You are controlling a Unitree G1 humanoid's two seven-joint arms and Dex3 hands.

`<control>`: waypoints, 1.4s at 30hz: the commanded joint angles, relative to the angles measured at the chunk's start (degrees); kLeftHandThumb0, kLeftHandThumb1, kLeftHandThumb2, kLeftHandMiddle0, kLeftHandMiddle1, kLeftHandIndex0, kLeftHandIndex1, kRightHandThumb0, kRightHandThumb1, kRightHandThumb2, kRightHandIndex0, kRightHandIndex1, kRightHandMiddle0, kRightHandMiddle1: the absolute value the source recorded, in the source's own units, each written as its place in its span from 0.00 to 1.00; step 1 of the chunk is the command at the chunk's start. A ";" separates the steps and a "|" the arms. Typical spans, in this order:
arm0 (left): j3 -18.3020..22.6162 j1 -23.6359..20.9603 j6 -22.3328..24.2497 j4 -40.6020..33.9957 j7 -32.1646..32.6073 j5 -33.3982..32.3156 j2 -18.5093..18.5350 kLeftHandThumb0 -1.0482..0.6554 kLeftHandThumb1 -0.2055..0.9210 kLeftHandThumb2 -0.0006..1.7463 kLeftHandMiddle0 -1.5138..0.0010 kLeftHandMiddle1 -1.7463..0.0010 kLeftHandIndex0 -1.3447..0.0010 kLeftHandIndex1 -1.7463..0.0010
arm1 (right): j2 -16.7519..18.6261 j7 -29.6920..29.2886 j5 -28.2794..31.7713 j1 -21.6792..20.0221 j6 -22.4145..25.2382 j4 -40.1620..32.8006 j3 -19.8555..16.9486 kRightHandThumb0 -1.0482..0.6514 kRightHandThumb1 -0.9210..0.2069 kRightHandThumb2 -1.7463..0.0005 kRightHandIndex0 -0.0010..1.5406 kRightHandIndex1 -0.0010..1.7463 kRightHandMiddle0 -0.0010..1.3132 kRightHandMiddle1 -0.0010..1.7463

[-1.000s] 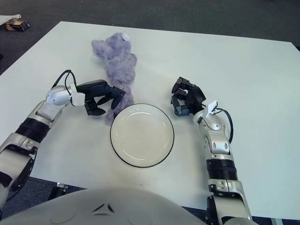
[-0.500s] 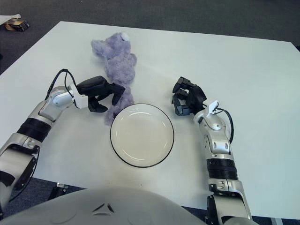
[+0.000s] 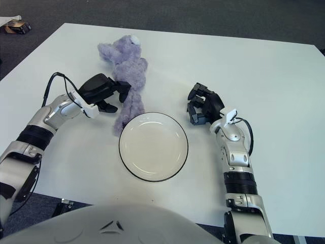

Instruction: Put the doll into the plate.

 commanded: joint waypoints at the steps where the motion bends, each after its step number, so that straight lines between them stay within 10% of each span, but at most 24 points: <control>1: -0.28 -4.14 0.94 2.32 10.82 6.27 2.29 0.33 0.46 0.76 0.25 0.00 0.54 0.00 | -0.47 -0.09 -2.19 3.73 3.88 4.67 1.01 0.61 0.64 0.17 0.38 1.00 0.44 1.00; 12: -3.22 -9.88 2.36 8.76 24.68 12.05 5.12 0.36 0.61 0.63 0.44 0.00 0.64 0.00 | -0.43 0.08 -2.33 3.83 3.60 5.02 1.41 0.61 0.63 0.17 0.38 1.00 0.43 1.00; 21: -6.20 -12.24 3.45 10.45 30.24 14.47 7.06 0.60 0.78 0.49 0.76 0.06 0.82 0.00 | -0.25 0.11 -2.05 3.83 4.19 4.79 1.43 0.61 0.62 0.18 0.37 1.00 0.43 1.00; 31: -12.32 -16.07 8.99 15.76 44.91 23.30 8.92 0.45 0.99 0.30 0.97 0.15 0.87 0.00 | -0.28 0.05 -2.29 3.68 3.91 5.15 1.55 0.61 0.62 0.18 0.37 1.00 0.42 1.00; 35: -14.48 -17.54 10.97 18.36 48.75 25.04 9.01 0.37 0.71 0.54 0.99 0.26 0.97 0.20 | -0.35 0.11 -2.34 3.44 4.04 5.42 1.64 0.61 0.62 0.18 0.37 1.00 0.42 1.00; 42: -18.05 -20.02 12.73 22.76 54.40 26.30 8.50 0.30 0.60 0.57 1.00 0.44 1.00 0.35 | -0.53 0.10 -2.55 3.37 4.13 5.36 1.80 0.61 0.61 0.18 0.37 1.00 0.42 1.00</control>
